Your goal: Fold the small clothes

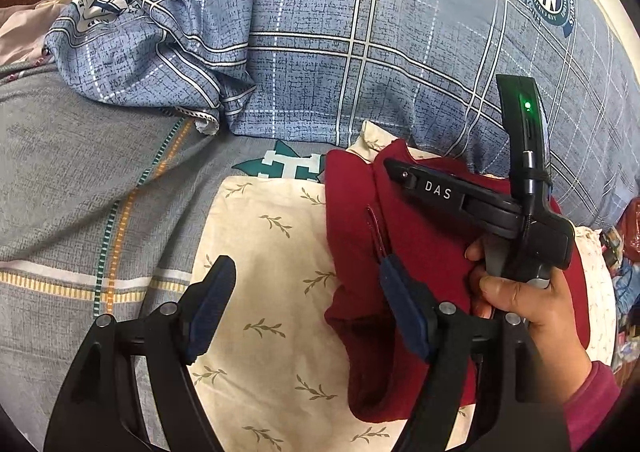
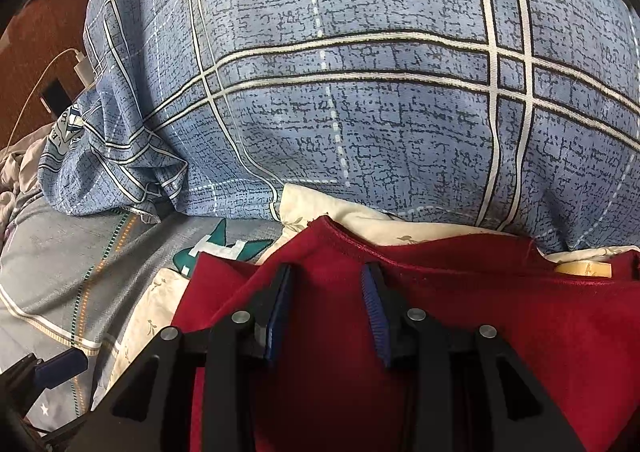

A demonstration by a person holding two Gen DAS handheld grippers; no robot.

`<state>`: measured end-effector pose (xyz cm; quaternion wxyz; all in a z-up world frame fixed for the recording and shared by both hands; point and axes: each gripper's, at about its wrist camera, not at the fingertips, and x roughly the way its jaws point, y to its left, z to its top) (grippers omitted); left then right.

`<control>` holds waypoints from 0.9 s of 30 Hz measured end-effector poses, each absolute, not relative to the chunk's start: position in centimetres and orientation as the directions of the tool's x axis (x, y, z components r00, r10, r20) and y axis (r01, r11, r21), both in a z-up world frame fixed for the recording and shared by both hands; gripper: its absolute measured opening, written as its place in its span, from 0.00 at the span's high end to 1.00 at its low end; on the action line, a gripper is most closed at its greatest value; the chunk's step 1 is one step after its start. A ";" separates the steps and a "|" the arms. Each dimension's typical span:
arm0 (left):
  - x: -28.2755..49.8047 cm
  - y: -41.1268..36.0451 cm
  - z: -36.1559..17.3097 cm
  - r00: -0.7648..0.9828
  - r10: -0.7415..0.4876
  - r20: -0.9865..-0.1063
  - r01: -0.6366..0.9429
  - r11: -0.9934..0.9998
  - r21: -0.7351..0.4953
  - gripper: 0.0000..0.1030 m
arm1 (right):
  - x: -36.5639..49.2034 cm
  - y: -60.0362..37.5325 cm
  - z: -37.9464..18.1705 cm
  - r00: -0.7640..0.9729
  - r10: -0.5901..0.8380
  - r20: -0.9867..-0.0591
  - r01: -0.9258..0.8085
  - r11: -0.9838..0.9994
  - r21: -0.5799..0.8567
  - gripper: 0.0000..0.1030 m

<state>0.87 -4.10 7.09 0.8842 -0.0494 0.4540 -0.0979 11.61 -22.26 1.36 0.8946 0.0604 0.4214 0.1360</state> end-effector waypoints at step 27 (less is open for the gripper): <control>-1.6 -1.6 5.0 0.476 -0.280 -0.834 0.047 0.955 -0.293 0.16 | 10.8 -16.5 5.0 0.399 0.236 -0.886 -0.241 0.959 0.147 0.19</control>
